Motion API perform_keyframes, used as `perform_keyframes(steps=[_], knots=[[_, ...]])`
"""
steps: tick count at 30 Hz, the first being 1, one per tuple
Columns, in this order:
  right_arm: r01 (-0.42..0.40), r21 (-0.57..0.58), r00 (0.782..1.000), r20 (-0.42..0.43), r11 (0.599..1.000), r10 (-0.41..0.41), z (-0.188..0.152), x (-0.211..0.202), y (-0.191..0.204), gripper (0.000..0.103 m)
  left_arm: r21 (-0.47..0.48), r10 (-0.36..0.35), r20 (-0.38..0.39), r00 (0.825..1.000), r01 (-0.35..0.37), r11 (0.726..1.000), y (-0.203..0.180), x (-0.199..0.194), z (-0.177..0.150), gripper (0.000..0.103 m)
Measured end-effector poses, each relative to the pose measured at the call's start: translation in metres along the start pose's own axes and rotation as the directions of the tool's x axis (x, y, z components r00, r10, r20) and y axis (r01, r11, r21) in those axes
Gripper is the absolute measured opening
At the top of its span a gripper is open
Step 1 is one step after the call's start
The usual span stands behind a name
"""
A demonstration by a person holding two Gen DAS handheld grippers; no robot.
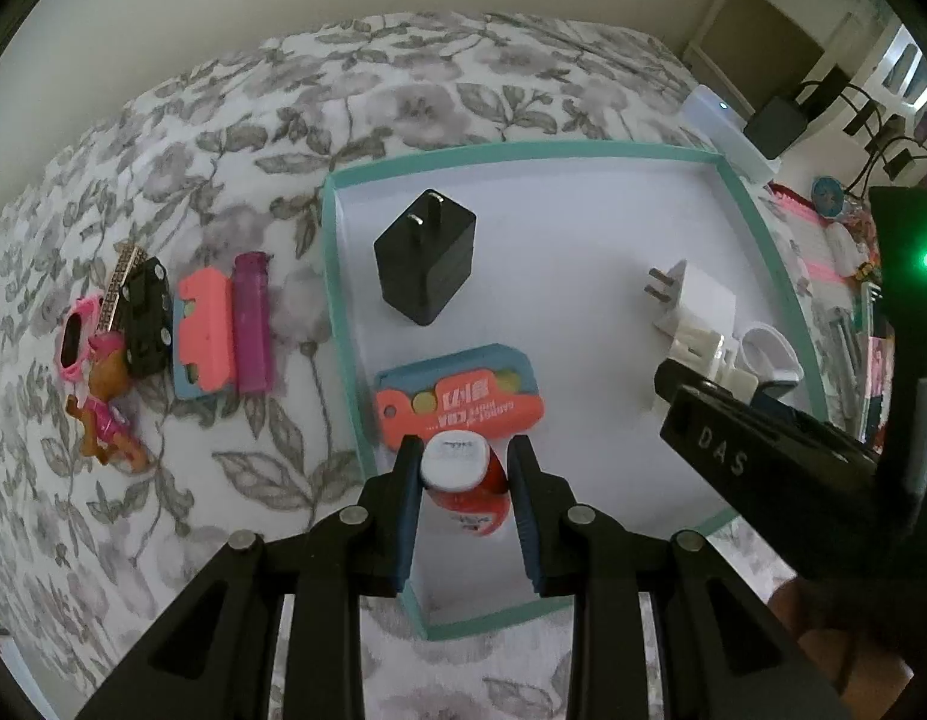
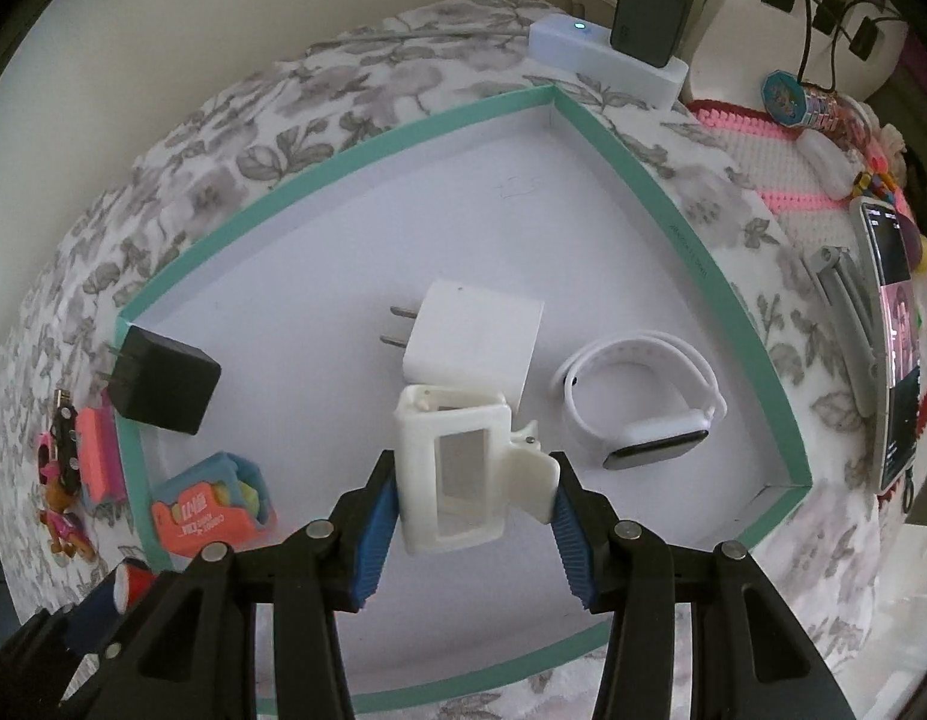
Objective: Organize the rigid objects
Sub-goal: 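Lift the tube and white clip and carry them over the tray, then lower the tube and white clip into the tray and open both tools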
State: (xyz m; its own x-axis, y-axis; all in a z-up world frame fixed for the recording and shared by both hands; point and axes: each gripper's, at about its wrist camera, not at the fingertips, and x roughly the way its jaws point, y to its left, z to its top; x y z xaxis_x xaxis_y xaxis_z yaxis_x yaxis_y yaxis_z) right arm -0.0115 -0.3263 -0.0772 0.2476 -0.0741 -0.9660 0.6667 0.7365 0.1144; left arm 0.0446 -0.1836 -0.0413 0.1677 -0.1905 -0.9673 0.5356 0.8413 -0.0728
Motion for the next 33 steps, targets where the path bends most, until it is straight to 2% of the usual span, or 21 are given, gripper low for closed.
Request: perform_keyframes(steps=[5, 9, 19, 20, 22, 23, 28, 31, 33], knots=[[0.005, -0.006, 1.0, -0.001, 1.0, -0.005, 0.0, 0.001, 0.002, 0.052, 0.005, 0.019, -0.019, 1.0, -0.019, 1.0, -0.003, 0.018, 0.002, 0.03], [0.001, -0.005, 1.0, -0.01, 1.0, -0.001, -0.001, 0.004, 0.001, 0.053, 0.031, 0.055, 0.008, 0.998, -0.056, 0.998, -0.007, 0.017, 0.003, 0.03], [0.014, -0.017, 1.0, -0.028, 1.0, -0.014, -0.002, 0.008, 0.004, 0.053, 0.011, 0.035, -0.01, 0.999, -0.035, 0.999, -0.005, 0.016, 0.004, 0.031], [0.012, -0.019, 1.0, -0.023, 1.0, -0.013, -0.002, 0.006, 0.004, 0.053, 0.007, 0.031, -0.009, 0.999, -0.031, 0.999, -0.004, 0.014, 0.004, 0.035], [0.008, -0.03, 1.0, -0.002, 1.0, -0.009, 0.002, -0.001, 0.008, 0.057, 0.002, 0.023, -0.004, 1.0, -0.023, 1.0, -0.002, 0.01, 0.004, 0.048], [0.011, -0.036, 1.0, 0.011, 0.999, -0.01, 0.003, -0.005, 0.011, 0.061, -0.002, 0.02, -0.001, 1.0, -0.02, 1.0, -0.001, 0.008, 0.004, 0.055], [0.008, -0.056, 0.997, 0.076, 0.998, -0.004, 0.006, -0.025, 0.017, 0.063, -0.028, 0.006, 0.035, 0.999, -0.005, 1.0, 0.005, -0.009, 0.006, 0.056], [0.005, -0.057, 0.994, 0.109, 0.998, 0.002, 0.01, -0.035, 0.018, 0.063, -0.045, 0.015, 0.071, 0.997, -0.012, 0.999, 0.011, -0.021, 0.008, 0.063], [-0.002, -0.054, 0.992, 0.128, 0.999, 0.009, 0.012, -0.039, 0.019, 0.063, -0.066, 0.035, 0.093, 0.995, -0.029, 0.997, 0.016, -0.028, 0.009, 0.064]])
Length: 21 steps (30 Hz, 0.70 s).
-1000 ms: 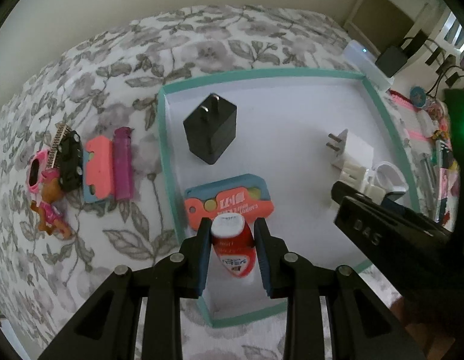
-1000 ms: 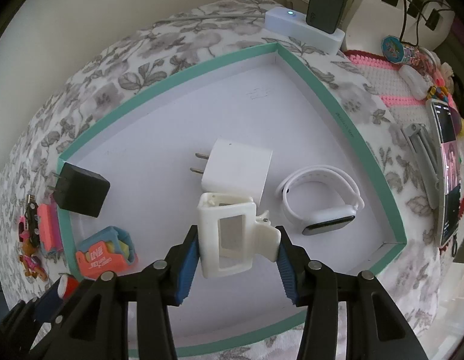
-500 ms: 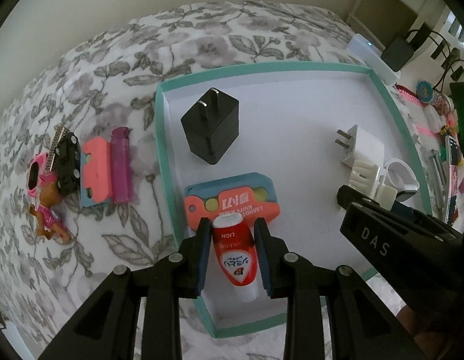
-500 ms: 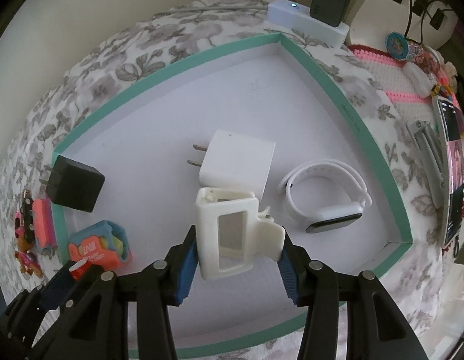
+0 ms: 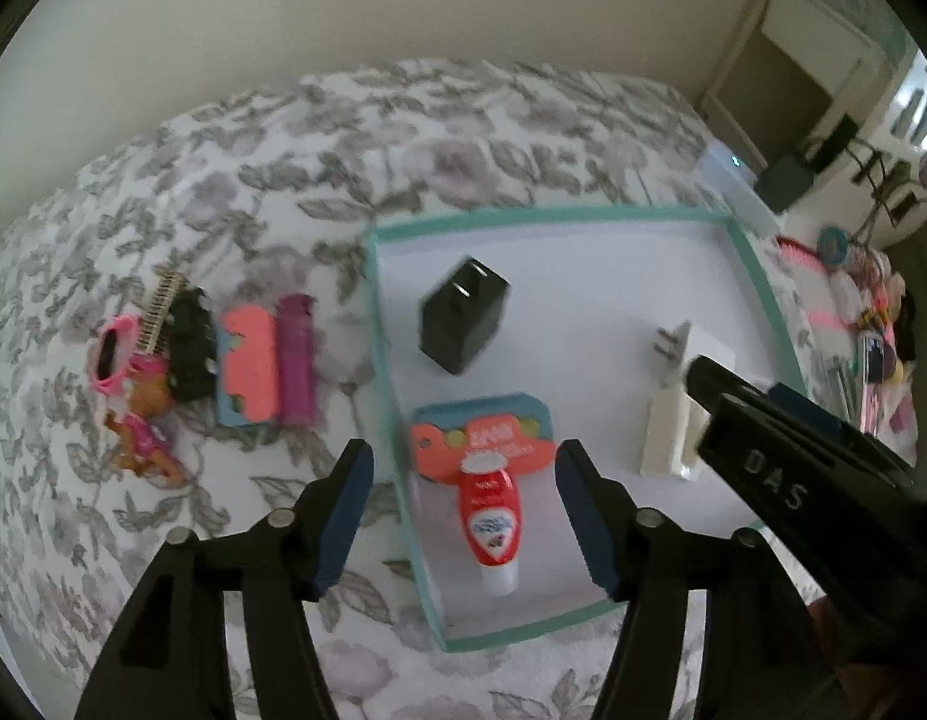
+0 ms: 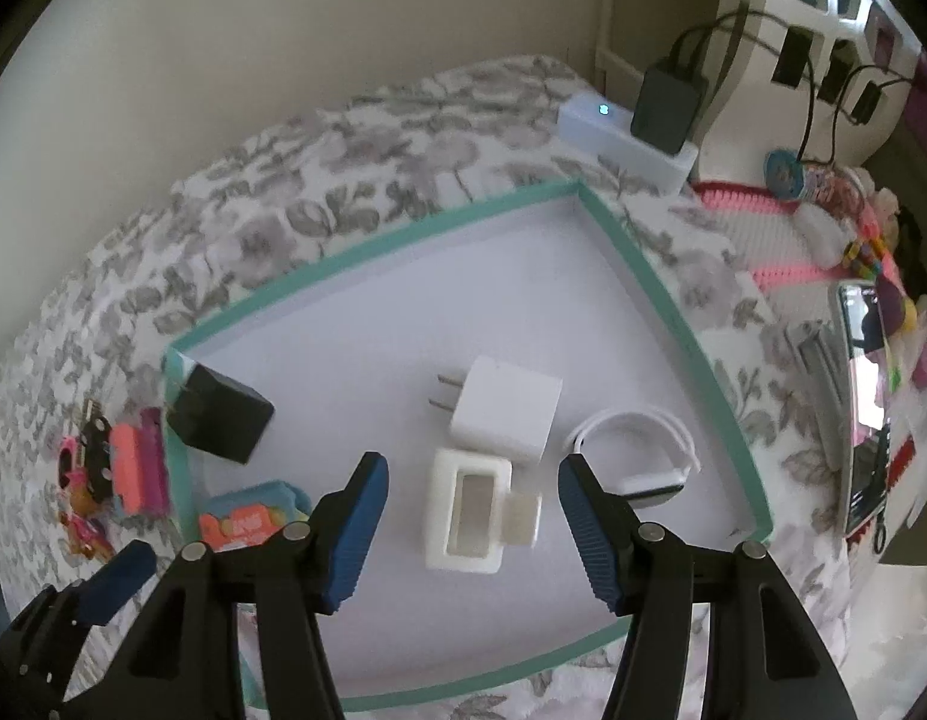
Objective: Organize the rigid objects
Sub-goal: 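Lower the tube and white clip into the tray and open both tools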
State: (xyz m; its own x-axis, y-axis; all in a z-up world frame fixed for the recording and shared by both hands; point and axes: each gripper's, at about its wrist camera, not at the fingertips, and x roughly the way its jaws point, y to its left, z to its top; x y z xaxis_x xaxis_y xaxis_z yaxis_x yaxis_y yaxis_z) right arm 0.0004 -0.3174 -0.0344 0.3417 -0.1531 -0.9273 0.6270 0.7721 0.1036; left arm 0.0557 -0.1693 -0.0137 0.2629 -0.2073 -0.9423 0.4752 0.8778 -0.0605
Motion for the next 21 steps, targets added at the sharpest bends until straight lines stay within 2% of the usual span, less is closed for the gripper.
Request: perform_keyframes(steps=[4, 8, 10, 11, 12, 13, 15, 18, 21], knots=[[-0.002, -0.001, 0.999, 0.033, 1.0, 0.002, 0.001, -0.009, 0.003, 0.063, -0.053, 0.035, 0.036, 0.999, -0.034, 0.998, 0.016, -0.009, 0.003, 0.064], [-0.007, -0.02, 1.0, 0.029, 1.0, 0.008, -0.002, -0.007, 0.008, 0.063, -0.141, 0.091, 0.058, 0.994, -0.082, 0.987, 0.038, -0.013, 0.006, 0.065], [-0.013, -0.045, 1.0, 0.017, 0.999, 0.014, -0.004, -0.003, 0.014, 0.063, -0.192, 0.124, 0.058, 0.991, -0.111, 0.975, 0.051, -0.012, 0.007, 0.07], [-0.016, -0.058, 1.0, 0.016, 0.998, 0.017, -0.005, -0.001, 0.018, 0.063, -0.214, 0.137, 0.056, 0.989, -0.122, 0.969, 0.056, -0.012, 0.006, 0.078], [-0.022, -0.074, 1.0, 0.016, 0.997, 0.023, -0.006, -0.001, 0.022, 0.063, -0.239, 0.148, 0.056, 0.987, -0.131, 0.962, 0.062, -0.011, 0.006, 0.082], [-0.031, -0.094, 0.999, 0.017, 0.995, 0.033, -0.008, 0.0, 0.028, 0.064, -0.258, 0.158, 0.055, 0.986, -0.139, 0.956, 0.067, -0.012, 0.005, 0.082], [-0.045, -0.123, 0.999, 0.023, 0.991, 0.048, -0.01, -0.001, 0.037, 0.073, -0.298, 0.179, 0.048, 0.983, -0.157, 0.942, 0.078, -0.011, 0.003, 0.082], [-0.049, -0.183, 0.998, 0.034, 0.982, 0.056, -0.015, -0.003, 0.052, 0.075, -0.352, 0.195, 0.027, 0.98, -0.173, 0.92, 0.095, -0.007, 0.0, 0.082], [-0.05, -0.233, 0.997, 0.041, 0.971, 0.062, -0.02, -0.003, 0.065, 0.084, -0.394, 0.197, 0.008, 0.98, -0.178, 0.902, 0.11, -0.002, -0.002, 0.082]])
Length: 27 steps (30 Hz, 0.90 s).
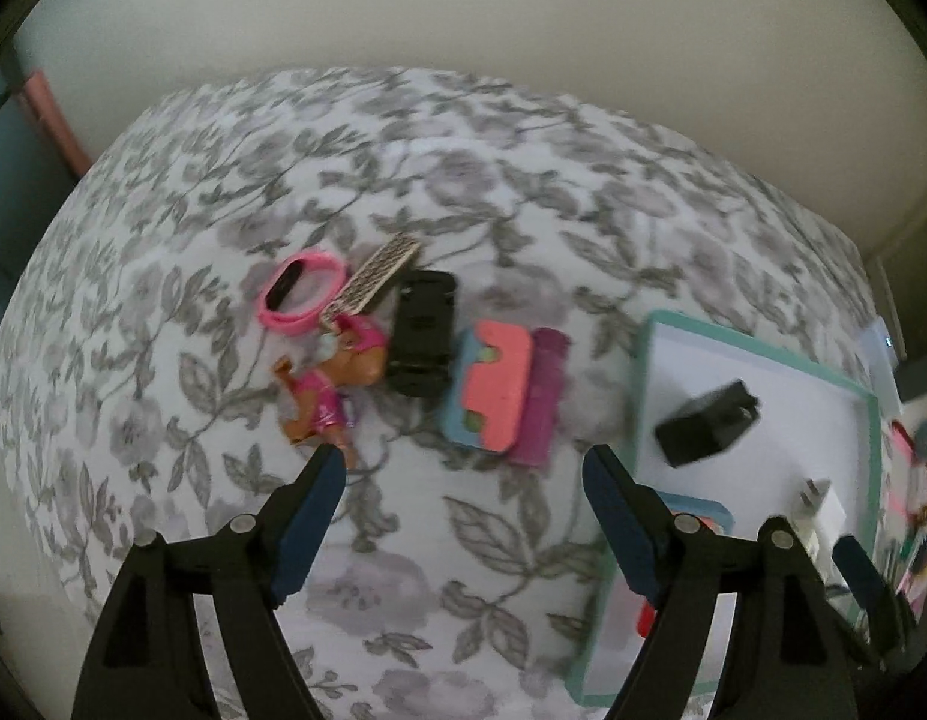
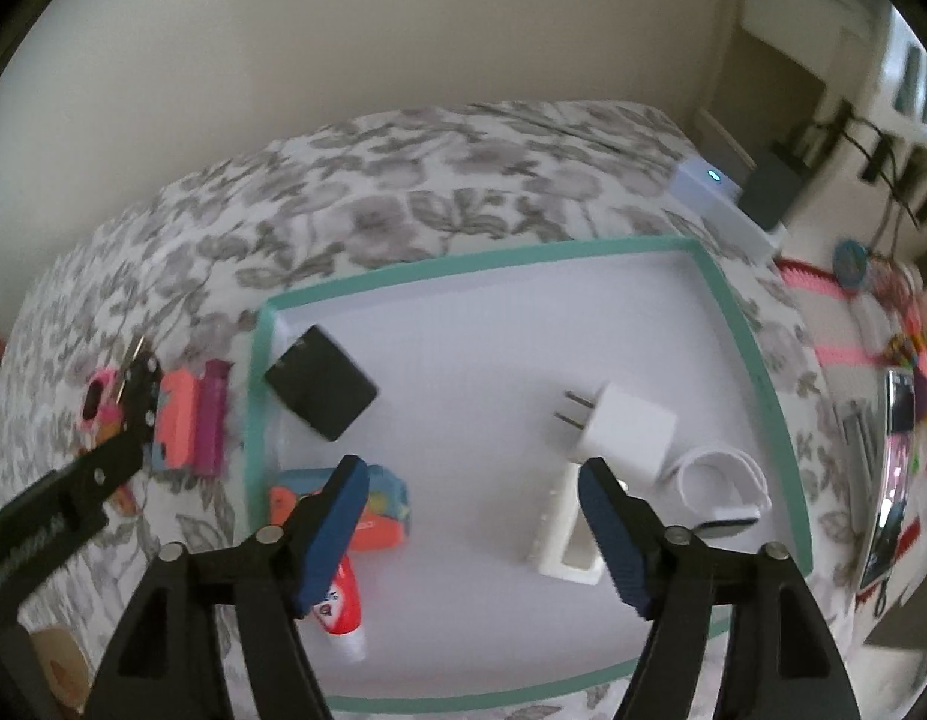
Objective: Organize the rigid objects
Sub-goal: 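Lower the tube and white clip into the tray and open both tools, then move both tools back over the remaining pile of items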
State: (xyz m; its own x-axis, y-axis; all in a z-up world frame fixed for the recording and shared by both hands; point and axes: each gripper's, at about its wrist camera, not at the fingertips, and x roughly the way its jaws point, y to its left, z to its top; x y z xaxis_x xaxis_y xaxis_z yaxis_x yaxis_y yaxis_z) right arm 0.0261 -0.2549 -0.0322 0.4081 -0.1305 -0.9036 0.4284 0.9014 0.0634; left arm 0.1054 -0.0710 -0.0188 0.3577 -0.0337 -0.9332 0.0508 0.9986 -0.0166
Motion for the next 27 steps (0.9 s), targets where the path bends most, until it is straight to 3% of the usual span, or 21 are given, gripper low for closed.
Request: perform_keyframes(steps=[5, 8, 15, 21, 27], knots=[[-0.033, -0.031, 0.999, 0.004, 0.999, 0.033, -0.002, -0.001, 0.012, 0.087, -0.042, 0.022, 0.006, 1.0, -0.022, 0.999, 0.019, 0.002, 0.007, 0.083], [-0.043, -0.04, 0.999, 0.013, 0.998, 0.043, -0.001, -0.002, 0.017, 0.1, -0.068, 0.027, 0.012, 1.0, -0.026, 0.997, 0.032, 0.001, 0.012, 0.095], [-0.061, -0.035, 0.998, 0.021, 0.998, 0.062, 0.006, -0.005, 0.02, 0.101, -0.155, 0.014, -0.021, 1.0, -0.017, 0.988, 0.048, 0.003, 0.029, 0.095], [-0.088, 0.005, 0.993, 0.084, 0.996, 0.088, 0.029, -0.027, 0.019, 0.102, -0.185, -0.001, 0.016, 1.0, 0.004, 0.983, 0.044, -0.008, 0.044, 0.095], [-0.102, -0.037, 0.981, 0.159, 0.994, 0.106, 0.05, -0.048, 0.041, 0.102, -0.166, 0.007, 0.042, 0.999, 0.0, 0.986, 0.057, -0.003, 0.051, 0.095]])
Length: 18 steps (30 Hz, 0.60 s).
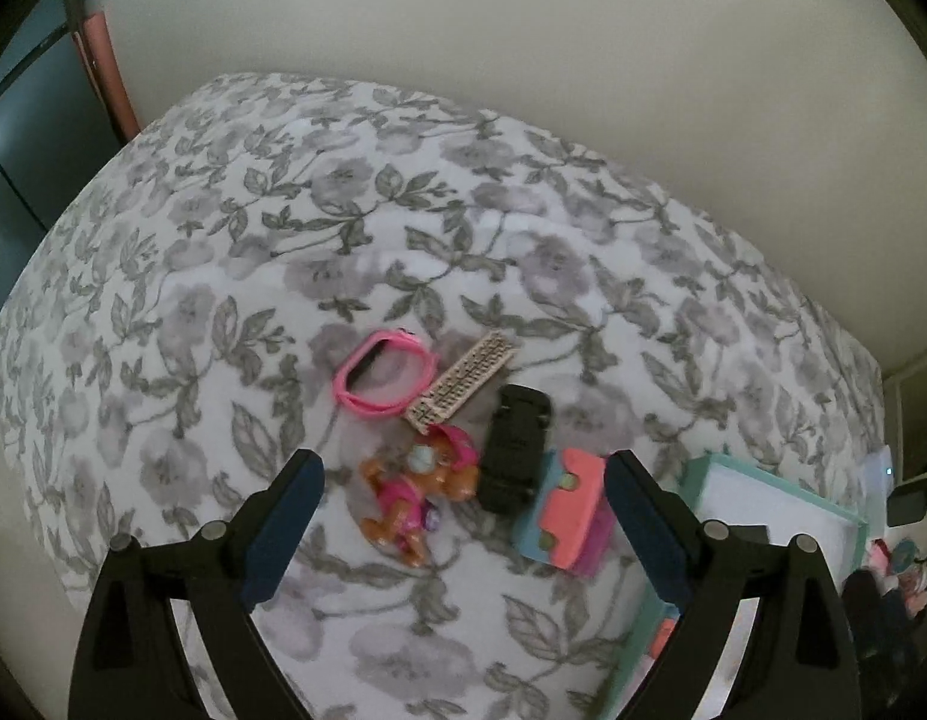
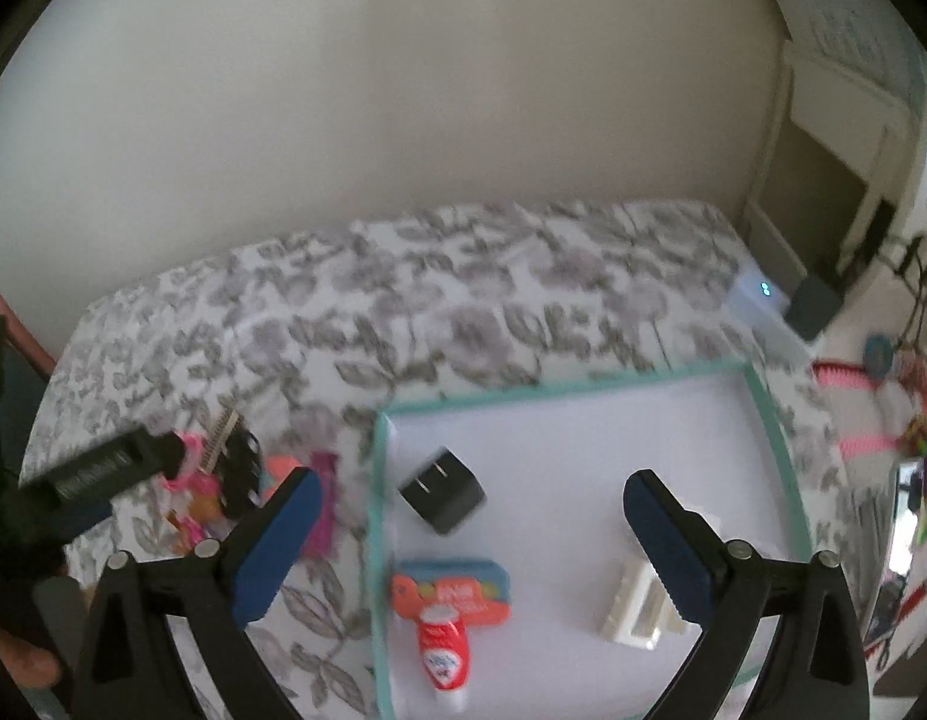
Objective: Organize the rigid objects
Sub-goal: 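Move both tools back over the remaining pile of items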
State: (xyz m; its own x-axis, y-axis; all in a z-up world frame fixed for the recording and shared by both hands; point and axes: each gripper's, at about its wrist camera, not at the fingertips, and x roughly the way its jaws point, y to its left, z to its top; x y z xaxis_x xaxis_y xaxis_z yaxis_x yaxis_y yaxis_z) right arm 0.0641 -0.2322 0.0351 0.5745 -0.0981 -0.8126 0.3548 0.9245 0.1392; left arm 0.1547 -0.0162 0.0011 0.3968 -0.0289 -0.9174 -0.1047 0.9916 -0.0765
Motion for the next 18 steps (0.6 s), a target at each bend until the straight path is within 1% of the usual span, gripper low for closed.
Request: perform_keyframes(steps=[2, 7, 9, 11, 13, 18], knots=[[-0.015, -0.004, 1.0, 0.011, 1.0, 0.016, 0.006, 0.0, 0.01, 0.102, -0.017, -0.007, -0.005, 1.0, 0.007, 1.0, 0.014, 0.003, 0.005, 0.095], [-0.068, -0.056, 0.998, 0.006, 0.996, 0.069, 0.011, 0.008, 0.047, 0.102, -0.054, 0.063, 0.018, 0.998, -0.062, 0.997, 0.06, 0.004, 0.021, 0.095], [-0.087, -0.078, 0.996, -0.005, 0.993, 0.087, 0.009, 0.014, 0.061, 0.102, -0.094, 0.086, 0.023, 0.996, -0.084, 0.992, 0.079, 0.004, 0.026, 0.095], [-0.11, -0.098, 0.994, -0.026, 0.989, 0.108, 0.006, 0.023, 0.075, 0.102, -0.117, 0.087, 0.02, 0.996, -0.084, 0.99, 0.091, 0.008, 0.029, 0.095], [-0.127, -0.122, 0.992, -0.044, 0.984, 0.122, 0.002, 0.031, 0.088, 0.102, -0.129, 0.077, 0.0, 0.997, -0.076, 0.989, 0.098, 0.015, 0.03, 0.095], [-0.166, -0.163, 0.983, -0.103, 0.973, 0.151, -0.008, 0.055, 0.11, 0.101, -0.117, 0.044, -0.053, 0.998, -0.05, 0.992, 0.094, 0.039, 0.031, 0.095]])
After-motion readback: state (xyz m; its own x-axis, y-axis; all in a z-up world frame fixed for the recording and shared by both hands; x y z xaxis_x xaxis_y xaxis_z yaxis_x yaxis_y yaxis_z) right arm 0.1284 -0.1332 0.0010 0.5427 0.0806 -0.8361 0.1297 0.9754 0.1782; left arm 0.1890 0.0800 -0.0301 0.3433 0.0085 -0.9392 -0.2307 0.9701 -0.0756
